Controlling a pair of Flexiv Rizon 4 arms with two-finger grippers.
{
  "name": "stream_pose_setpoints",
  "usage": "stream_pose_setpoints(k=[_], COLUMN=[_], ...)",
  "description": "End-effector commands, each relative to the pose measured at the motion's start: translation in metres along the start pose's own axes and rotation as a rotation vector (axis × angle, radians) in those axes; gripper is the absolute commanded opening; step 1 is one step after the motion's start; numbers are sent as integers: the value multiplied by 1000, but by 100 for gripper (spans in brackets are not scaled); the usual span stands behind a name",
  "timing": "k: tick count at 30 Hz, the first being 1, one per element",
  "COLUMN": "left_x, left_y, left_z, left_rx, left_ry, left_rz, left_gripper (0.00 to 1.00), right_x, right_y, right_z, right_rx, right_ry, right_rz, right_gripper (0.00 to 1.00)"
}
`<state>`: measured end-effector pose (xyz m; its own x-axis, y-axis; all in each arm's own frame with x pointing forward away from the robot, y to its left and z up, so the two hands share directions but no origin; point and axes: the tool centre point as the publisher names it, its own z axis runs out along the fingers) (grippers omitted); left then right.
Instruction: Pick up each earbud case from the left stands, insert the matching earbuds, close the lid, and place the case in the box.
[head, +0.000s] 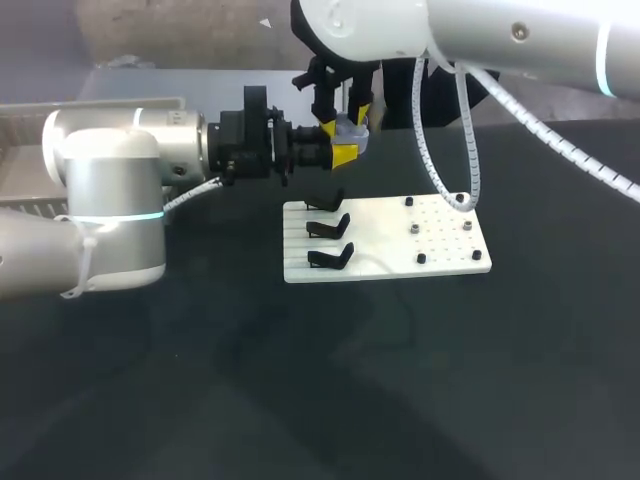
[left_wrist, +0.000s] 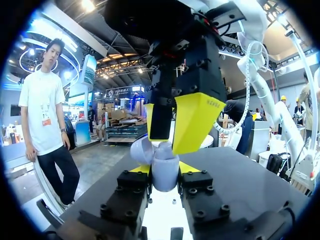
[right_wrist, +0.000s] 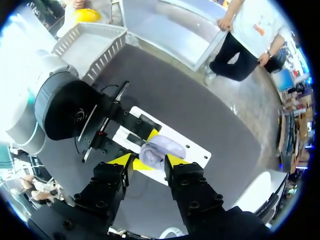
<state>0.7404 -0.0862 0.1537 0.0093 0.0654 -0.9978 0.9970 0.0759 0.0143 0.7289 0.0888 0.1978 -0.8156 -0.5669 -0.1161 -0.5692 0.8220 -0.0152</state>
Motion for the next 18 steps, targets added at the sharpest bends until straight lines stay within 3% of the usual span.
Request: stream_pose_setpoints(k=[1, 9, 18], left_x=[-1, -1, -1], left_y=[-2, -2, -2], left_z=[-1, -1, -1], left_rx=[-6, -6, -6], left_ry=[-4, -4, -4], left_rz=[4, 4, 4], left_gripper=[0, 0, 0], right_x=[2, 1, -27], right_y=[0, 1, -22], right_z=[1, -12, -22], right_rx=[-3, -17, -40], right_ry=[-4, -36, -126], right_rz=[0, 3, 101], right_gripper=[38, 39, 42])
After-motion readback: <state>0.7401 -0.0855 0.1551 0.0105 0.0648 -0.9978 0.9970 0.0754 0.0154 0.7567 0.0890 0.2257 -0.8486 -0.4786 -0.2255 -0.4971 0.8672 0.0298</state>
